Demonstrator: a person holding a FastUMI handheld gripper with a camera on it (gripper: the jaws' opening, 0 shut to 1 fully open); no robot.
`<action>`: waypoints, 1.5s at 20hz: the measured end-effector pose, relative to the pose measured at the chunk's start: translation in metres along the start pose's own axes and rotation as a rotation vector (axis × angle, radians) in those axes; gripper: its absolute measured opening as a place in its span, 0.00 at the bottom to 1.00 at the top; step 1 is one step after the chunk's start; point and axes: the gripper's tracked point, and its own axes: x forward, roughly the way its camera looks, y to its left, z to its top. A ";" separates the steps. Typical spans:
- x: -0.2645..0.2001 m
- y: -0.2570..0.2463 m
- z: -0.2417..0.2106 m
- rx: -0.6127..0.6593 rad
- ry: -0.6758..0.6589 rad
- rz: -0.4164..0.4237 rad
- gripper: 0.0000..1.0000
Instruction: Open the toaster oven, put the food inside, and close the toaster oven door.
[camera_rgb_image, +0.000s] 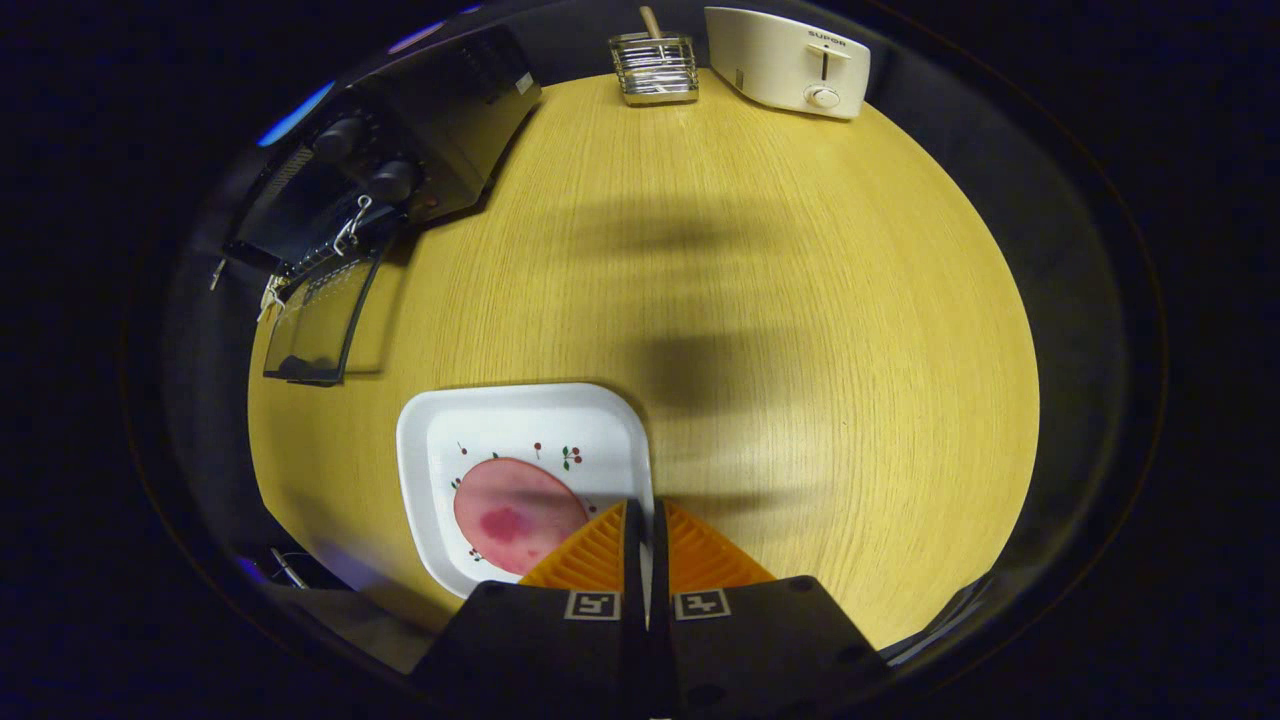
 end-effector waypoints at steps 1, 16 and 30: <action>0.000 0.000 0.000 0.007 0.004 0.009 0.05; -0.018 0.026 -0.022 0.563 0.072 0.450 0.05; -0.105 0.164 0.023 0.855 -0.145 0.675 0.05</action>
